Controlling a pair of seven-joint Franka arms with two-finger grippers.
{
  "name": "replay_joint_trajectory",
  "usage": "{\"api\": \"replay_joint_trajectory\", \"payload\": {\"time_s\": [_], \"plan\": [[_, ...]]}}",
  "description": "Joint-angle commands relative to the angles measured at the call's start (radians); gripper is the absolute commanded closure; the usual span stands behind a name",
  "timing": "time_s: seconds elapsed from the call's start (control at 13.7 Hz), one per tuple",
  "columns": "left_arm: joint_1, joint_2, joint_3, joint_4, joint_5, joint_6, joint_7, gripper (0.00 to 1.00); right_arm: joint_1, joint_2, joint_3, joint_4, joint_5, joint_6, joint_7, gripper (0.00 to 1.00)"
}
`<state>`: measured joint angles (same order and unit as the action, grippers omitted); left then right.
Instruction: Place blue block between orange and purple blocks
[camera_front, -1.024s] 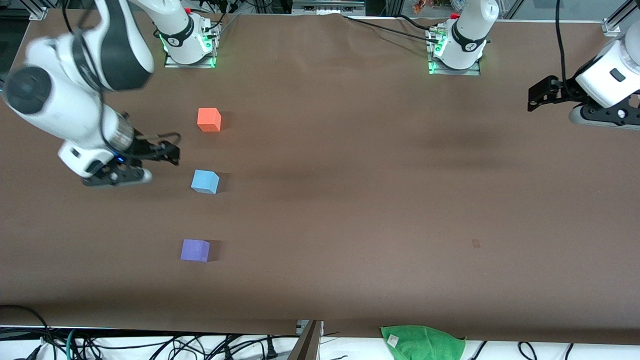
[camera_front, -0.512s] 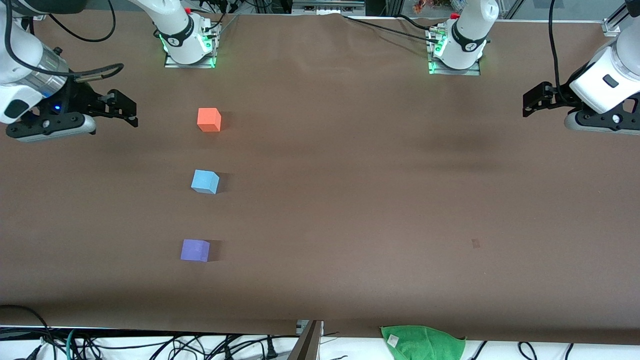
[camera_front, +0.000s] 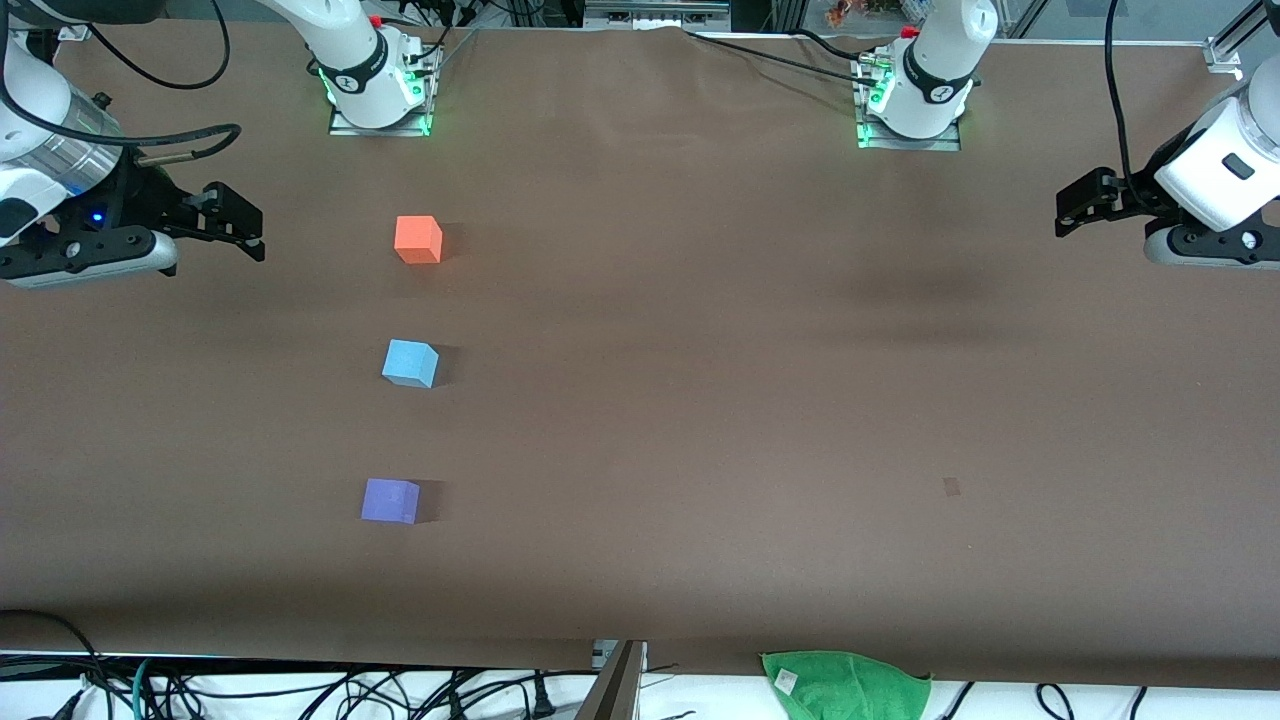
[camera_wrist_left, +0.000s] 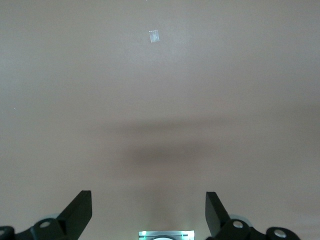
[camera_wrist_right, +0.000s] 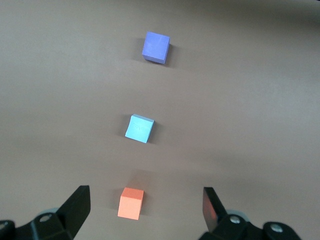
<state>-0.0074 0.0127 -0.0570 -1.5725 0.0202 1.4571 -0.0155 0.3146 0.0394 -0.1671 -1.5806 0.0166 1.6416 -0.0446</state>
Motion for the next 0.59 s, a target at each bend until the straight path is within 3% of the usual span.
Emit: {"api": "replay_joint_trajectory", "payload": {"time_s": [0.0, 0.51], "plan": [[0.004, 0.003, -0.001, 0.012, -0.012, 0.003, -0.008, 0.0, -0.002, 0.016, 0.0, 0.031, -0.007, -0.032, -0.005, 0.01], [0.004, 0.0, 0.0, 0.011, -0.011, 0.002, -0.008, 0.0, -0.003, 0.016, -0.002, 0.031, -0.011, -0.032, -0.003, 0.01]]}}
